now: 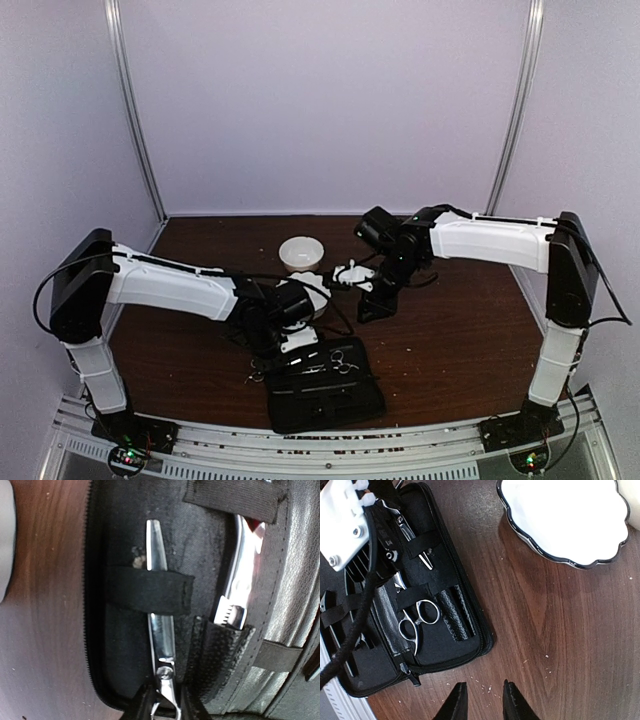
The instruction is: Sort the hair-cutting tools
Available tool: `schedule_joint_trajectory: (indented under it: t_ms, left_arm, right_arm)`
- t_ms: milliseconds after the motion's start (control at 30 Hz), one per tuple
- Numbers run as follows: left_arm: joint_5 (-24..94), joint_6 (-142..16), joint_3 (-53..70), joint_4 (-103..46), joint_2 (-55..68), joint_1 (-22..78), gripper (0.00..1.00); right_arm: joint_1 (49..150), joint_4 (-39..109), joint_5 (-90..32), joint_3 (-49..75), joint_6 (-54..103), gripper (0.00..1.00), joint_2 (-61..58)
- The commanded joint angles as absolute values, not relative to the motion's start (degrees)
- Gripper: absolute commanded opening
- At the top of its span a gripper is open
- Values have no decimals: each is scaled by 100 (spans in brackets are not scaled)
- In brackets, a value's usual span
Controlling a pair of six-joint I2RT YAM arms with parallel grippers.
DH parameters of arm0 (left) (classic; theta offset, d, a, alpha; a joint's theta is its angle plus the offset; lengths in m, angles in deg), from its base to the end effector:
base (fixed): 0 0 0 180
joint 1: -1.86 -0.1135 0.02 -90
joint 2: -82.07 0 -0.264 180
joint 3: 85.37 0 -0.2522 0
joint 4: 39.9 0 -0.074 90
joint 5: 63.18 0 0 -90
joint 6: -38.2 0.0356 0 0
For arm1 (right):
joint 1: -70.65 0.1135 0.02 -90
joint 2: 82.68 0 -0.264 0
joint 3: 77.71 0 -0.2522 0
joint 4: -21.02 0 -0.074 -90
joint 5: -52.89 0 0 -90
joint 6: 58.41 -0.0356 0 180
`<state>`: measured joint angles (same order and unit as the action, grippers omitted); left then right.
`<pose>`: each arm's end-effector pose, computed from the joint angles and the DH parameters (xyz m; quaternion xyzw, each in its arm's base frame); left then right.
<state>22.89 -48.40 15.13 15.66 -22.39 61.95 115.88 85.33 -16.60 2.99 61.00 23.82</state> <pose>0.1680 -0.2871 0.1547 0.5216 0.8485 -0.0091 0.0889 0.2582 0.2780 0.2332 -0.6116 0.7551 0.1958 0.1324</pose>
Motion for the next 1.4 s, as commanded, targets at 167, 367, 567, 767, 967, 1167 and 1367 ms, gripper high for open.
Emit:
schedule_joint_trajectory:
  t_ms: [167,367,567,767,967,1167,1367]
  left_arm:
    - [2195,-4535,1082,1811,-2772,6114,13]
    - [2257,-4201,743,1955,-2849,6057,7]
    - [2294,-3842,400,1948,-2920,6057,6]
    - [2467,-3565,19,1902,-3125,6057,6]
    - [2512,-3497,-223,1878,-3324,6065,6]
    - [2671,-3573,-256,1844,-3410,6065,6]
    - [2585,-3913,-243,1794,-3149,6122,12]
  right_arm:
    - [11469,8629,-1419,239,6103,27,2541]
    - [11445,8637,-1400,239,6125,27,2503]
    - [11379,8644,-1277,233,6130,27,2500]
    - [11350,8659,-1192,220,6130,27,2522]
    - [11345,8672,-1163,215,6130,27,2516]
    - [11345,8678,-1154,209,6130,27,2568]
    - [11345,8714,-1136,187,6130,27,2617]
